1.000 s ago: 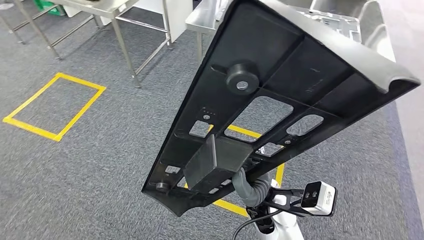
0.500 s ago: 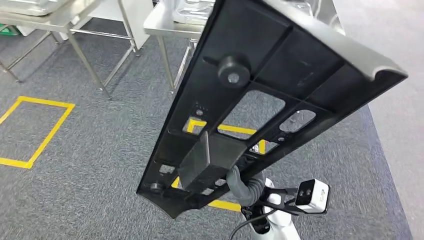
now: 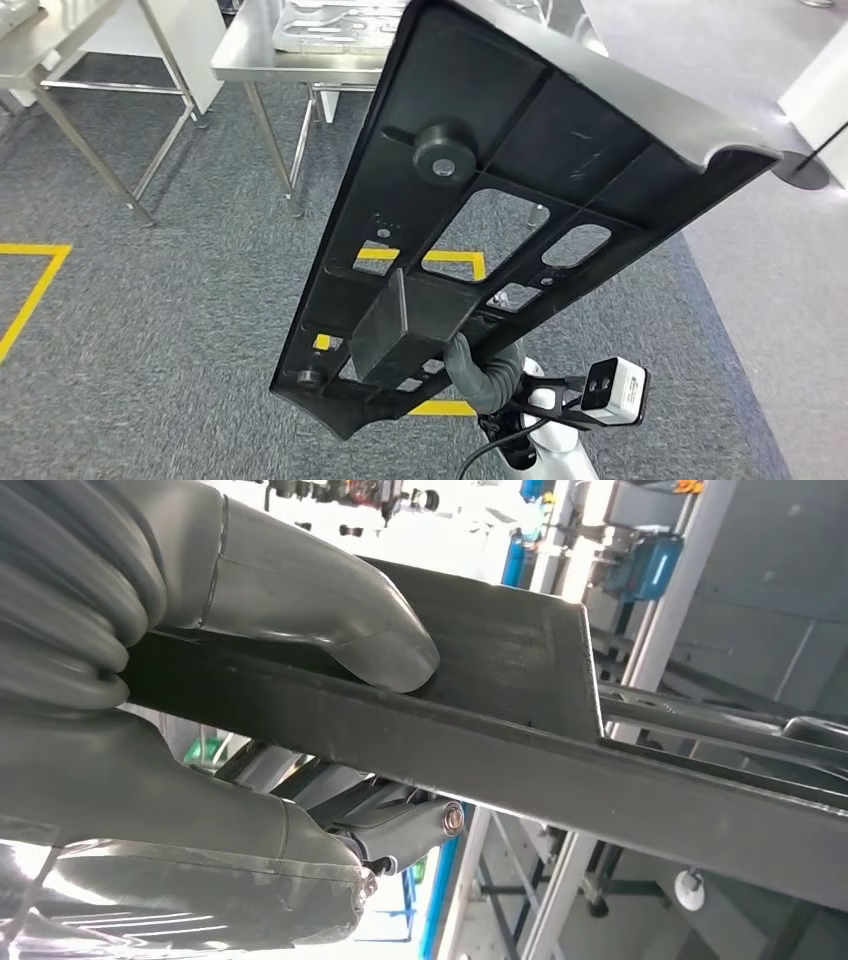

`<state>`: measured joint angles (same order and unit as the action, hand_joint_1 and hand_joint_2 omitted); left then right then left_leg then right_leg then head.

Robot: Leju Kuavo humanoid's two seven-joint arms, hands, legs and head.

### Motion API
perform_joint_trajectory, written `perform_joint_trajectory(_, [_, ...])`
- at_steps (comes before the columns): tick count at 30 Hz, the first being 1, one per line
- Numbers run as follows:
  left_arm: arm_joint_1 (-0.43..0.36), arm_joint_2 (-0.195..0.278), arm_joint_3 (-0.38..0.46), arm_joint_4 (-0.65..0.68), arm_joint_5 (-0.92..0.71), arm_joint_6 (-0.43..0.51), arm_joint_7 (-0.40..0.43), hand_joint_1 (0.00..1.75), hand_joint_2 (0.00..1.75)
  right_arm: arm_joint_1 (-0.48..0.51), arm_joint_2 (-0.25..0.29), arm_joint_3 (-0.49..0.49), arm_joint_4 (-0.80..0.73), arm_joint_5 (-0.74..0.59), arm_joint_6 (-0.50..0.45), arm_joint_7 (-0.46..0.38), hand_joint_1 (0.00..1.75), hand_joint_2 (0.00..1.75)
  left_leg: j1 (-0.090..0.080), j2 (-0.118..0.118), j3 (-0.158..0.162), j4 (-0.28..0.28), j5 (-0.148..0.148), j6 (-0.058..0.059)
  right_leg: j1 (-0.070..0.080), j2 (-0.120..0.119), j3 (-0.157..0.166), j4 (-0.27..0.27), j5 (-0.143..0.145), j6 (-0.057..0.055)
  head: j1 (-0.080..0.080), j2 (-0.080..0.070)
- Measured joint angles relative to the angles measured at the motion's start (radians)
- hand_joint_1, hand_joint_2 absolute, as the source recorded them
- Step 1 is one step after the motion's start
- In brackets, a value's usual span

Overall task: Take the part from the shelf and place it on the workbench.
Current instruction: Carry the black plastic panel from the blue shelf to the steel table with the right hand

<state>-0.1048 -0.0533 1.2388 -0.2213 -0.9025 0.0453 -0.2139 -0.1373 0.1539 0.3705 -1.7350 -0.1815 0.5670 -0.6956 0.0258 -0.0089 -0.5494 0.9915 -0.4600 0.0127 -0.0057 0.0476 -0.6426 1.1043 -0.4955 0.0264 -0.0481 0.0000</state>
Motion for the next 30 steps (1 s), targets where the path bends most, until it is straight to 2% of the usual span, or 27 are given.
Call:
perform_joint_trajectory(1, [0.002, 0.0, 0.001, 0.0, 0.0, 0.0, 0.0, 0.0, 0.0, -0.001, -0.001, 0.001, 0.0, 0.0, -0.001, 0.0, 1.75, 1.75, -0.002, 0.011, 0.0, 0.0, -0.001, 0.003, -0.001, -0.026, -0.036, 0.072, -0.035, 0.004, 0.0, 0.0])
perform_joint_trajectory(2, [0.004, 0.0, 0.002, 0.0, 0.0, 0.001, 0.001, 0.0, 0.0, -0.001, -0.002, 0.002, 0.001, 0.0, -0.003, 0.0, 1.75, 1.75, -0.003, 0.022, -0.001, 0.0, -0.002, 0.004, -0.003, -0.036, -0.072, 0.143, -0.064, 0.008, 0.0, 0.0])
perform_joint_trajectory(3, [0.005, 0.0, 0.003, 0.0, 0.001, 0.001, 0.002, 0.0, 0.0, -0.001, -0.004, 0.003, 0.003, -0.001, -0.007, 0.0, 1.75, 1.75, -0.004, 0.031, -0.001, 0.0, -0.003, 0.004, -0.006, -0.041, -0.097, 0.192, -0.078, 0.011, 0.0, 0.0])
perform_joint_trajectory(4, [0.005, -0.001, 0.005, 0.0, 0.001, 0.0, 0.003, 0.0, 0.0, -0.001, -0.006, 0.003, 0.004, -0.003, -0.012, 0.0, 1.75, 1.75, -0.004, 0.039, 0.0, 0.0, -0.004, 0.003, -0.008, -0.043, -0.103, 0.204, -0.073, 0.013, 0.0, 0.0])
perform_joint_trajectory(5, [0.004, -0.001, 0.005, 0.0, 0.001, -0.002, 0.004, 0.0, 0.0, -0.001, -0.008, 0.004, 0.005, -0.006, -0.017, 0.0, 1.75, 1.75, -0.004, 0.045, 0.001, 0.0, -0.005, 0.002, -0.01, -0.045, -0.085, 0.17, -0.048, 0.014, 0.0, 0.0])
perform_joint_trajectory(7, [0.002, -0.002, 0.006, 0.0, 0.001, -0.007, 0.006, 0.0, 0.0, -0.001, -0.011, 0.004, 0.005, -0.013, -0.023, 0.0, 1.75, 1.75, -0.005, 0.051, 0.006, 0.001, -0.008, -0.003, -0.009, -0.055, -0.003, 0.02, 0.017, 0.007, 0.0, 0.0])
perform_joint_trajectory(8, [0.001, -0.003, 0.006, 0.0, 0.0, -0.01, 0.007, 0.0, 0.0, -0.001, -0.013, 0.004, 0.004, -0.014, -0.025, 0.0, 1.75, 1.75, -0.008, 0.053, 0.008, 0.002, -0.011, -0.008, -0.007, -0.059, 0.032, -0.046, 0.038, 0.002, 0.0, 0.0])
perform_joint_trajectory(9, [0.001, -0.004, 0.006, 0.0, -0.001, -0.011, 0.009, 0.0, 0.0, -0.001, -0.014, 0.004, 0.002, -0.015, -0.026, 0.0, 1.75, 1.75, -0.01, 0.053, 0.009, 0.003, -0.013, -0.013, -0.004, -0.062, 0.053, -0.086, 0.048, -0.005, 0.0, 0.0])
perform_joint_trajectory(12, [-0.001, -0.003, 0.006, 0.0, 0.0, -0.012, 0.014, 0.0, 0.0, 0.0, -0.016, 0.004, -0.002, -0.014, -0.028, 0.0, 1.75, 1.75, -0.01, 0.055, 0.01, 0.002, -0.016, -0.033, 0.001, -0.057, 0.058, -0.101, 0.049, -0.023, 0.0, 0.0])
perform_joint_trajectory(14, [-0.002, -0.003, 0.006, 0.0, 0.001, -0.015, 0.014, 0.0, 0.0, -0.001, -0.016, 0.004, -0.003, -0.012, -0.028, 0.0, 1.75, 1.75, -0.006, 0.042, -0.003, 0.035, -0.041, -0.043, -0.004, -0.053, 0.062, -0.108, 0.052, -0.036, 0.0, 0.0])
perform_joint_trajectory(15, [-0.002, -0.003, 0.006, 0.0, 0.002, -0.016, 0.014, 0.0, 0.0, -0.002, -0.016, 0.005, -0.003, -0.011, -0.028, 0.0, 1.75, 1.75, -0.005, 0.032, -0.024, 0.083, -0.068, -0.046, -0.006, -0.052, 0.065, -0.111, 0.053, -0.042, 0.0, 0.0])
perform_joint_trajectory(17, [0.001, -0.003, 0.006, 0.0, 0.002, -0.018, 0.014, 0.0, 0.0, -0.002, -0.015, 0.006, -0.003, -0.009, -0.028, 0.0, 1.75, 1.75, -0.005, 0.02, -0.092, 0.222, -0.132, -0.05, -0.004, -0.048, 0.066, -0.111, 0.051, -0.048, 0.0, 0.0])
perform_joint_trajectory(18, [0.002, -0.002, 0.006, 0.0, 0.002, -0.019, 0.014, 0.0, 0.0, -0.001, -0.015, 0.007, -0.003, -0.008, -0.028, 0.0, 1.75, 1.75, -0.005, 0.018, -0.122, 0.279, -0.148, -0.052, -0.003, -0.044, 0.067, -0.111, 0.05, -0.049, 0.0, 0.0])
perform_joint_trajectory(19, [0.004, -0.002, 0.007, 0.0, 0.002, -0.019, 0.014, 0.0, 0.0, -0.001, -0.015, 0.007, -0.003, -0.008, -0.028, 0.0, 1.75, 1.75, -0.005, 0.018, -0.138, 0.301, -0.143, -0.052, -0.002, -0.04, 0.068, -0.11, 0.049, -0.049, 0.0, 0.0])
perform_joint_trajectory(20, [0.004, -0.001, 0.007, 0.0, 0.002, -0.019, 0.014, 0.0, 0.0, -0.001, -0.015, 0.007, -0.003, -0.007, -0.028, 0.0, 1.75, 1.75, -0.005, 0.018, -0.133, 0.281, -0.118, -0.051, -0.001, -0.035, 0.07, -0.109, 0.047, -0.049, 0.0, 0.0])
perform_joint_trajectory(22, [0.005, 0.0, 0.007, 0.0, 0.003, -0.019, 0.014, 0.0, 0.0, -0.001, -0.015, 0.007, -0.003, -0.007, -0.028, 0.0, 1.75, 1.75, -0.004, 0.015, -0.076, 0.145, -0.04, -0.047, -0.001, -0.028, 0.077, -0.107, 0.042, -0.044, 0.0, 0.0])
perform_joint_trajectory(23, [0.004, 0.001, 0.007, 0.0, 0.002, -0.02, 0.014, 0.0, 0.0, -0.001, -0.015, 0.007, -0.003, -0.007, -0.028, 0.0, 1.75, 1.75, -0.005, 0.013, -0.046, 0.079, -0.013, -0.042, 0.001, -0.026, 0.078, -0.104, 0.039, -0.04, 0.0, 0.0])
perform_joint_trajectory(24, [0.003, 0.001, 0.007, 0.0, 0.002, -0.021, 0.014, 0.0, 0.0, -0.002, -0.015, 0.007, -0.003, -0.006, -0.028, 0.0, 1.75, 1.75, -0.007, 0.011, -0.027, 0.036, 0.0, -0.037, 0.002, -0.024, 0.078, -0.101, 0.037, -0.036, 0.0, 0.0])
perform_joint_trajectory(25, [0.002, 0.001, 0.007, 0.0, 0.003, -0.023, 0.013, 0.0, 0.0, -0.002, -0.015, 0.007, -0.003, -0.006, -0.028, 0.0, 1.75, 1.75, -0.009, 0.008, -0.019, 0.018, 0.001, -0.031, 0.003, -0.022, 0.076, -0.1, 0.036, -0.031, 0.0, 0.0])
perform_joint_trajectory(28, [0.001, 0.001, 0.007, 0.0, 0.003, -0.034, 0.004, 0.0, 0.0, -0.003, -0.015, 0.008, -0.003, -0.005, -0.029, 0.001, 1.75, 1.75, -0.01, 0.009, -0.019, 0.014, 0.003, -0.011, 0.002, -0.023, 0.073, -0.095, 0.031, -0.013, 0.0, 0.0])
perform_joint_trajectory(29, [0.0, 0.001, 0.007, 0.0, 0.004, -0.037, 0.0, 0.0, 0.0, -0.004, -0.015, 0.008, -0.003, -0.006, -0.029, 0.0, 1.75, 1.75, -0.009, 0.01, -0.018, 0.011, 0.005, -0.004, 0.001, -0.026, 0.065, -0.076, 0.017, -0.007, 0.0, 0.0])
perform_joint_trajectory(30, [0.0, 0.002, 0.007, 0.0, 0.003, -0.038, -0.002, 0.0, 0.0, -0.006, -0.015, 0.008, -0.003, -0.006, -0.029, 0.0, 1.75, 1.75, -0.007, 0.011, -0.017, 0.009, 0.006, 0.002, 0.0, -0.03, 0.046, -0.035, -0.007, -0.002, 0.0, 0.0])
